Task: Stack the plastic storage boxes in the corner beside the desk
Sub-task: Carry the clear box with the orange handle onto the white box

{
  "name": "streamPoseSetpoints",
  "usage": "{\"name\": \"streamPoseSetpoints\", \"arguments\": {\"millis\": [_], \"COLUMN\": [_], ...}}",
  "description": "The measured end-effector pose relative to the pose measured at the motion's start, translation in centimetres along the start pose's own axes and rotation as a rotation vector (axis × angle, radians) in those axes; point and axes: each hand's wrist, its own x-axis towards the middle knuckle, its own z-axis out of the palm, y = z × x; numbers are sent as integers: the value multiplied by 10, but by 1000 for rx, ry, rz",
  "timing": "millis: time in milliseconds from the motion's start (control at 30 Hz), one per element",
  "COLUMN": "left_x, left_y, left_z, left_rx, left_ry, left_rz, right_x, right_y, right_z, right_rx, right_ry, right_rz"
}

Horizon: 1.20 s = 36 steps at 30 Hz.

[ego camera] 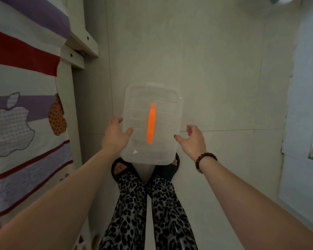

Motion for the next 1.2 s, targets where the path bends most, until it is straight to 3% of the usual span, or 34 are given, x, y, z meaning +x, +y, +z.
{"name": "streamPoseSetpoints", "arguments": {"millis": [433, 767, 1200], "left_x": [47, 72, 41], "left_y": [-27, -32, -27], "left_z": [38, 52, 28], "left_rx": [-33, -75, -69], "left_ry": [-24, -107, -26], "left_rz": [-130, -129, -134], "right_x": [52, 69, 41], "right_y": [15, 21, 7], "right_z": [31, 43, 33], "right_rx": [92, 110, 105], "right_ry": [-132, -141, -58], "right_rz": [155, 99, 67]}}
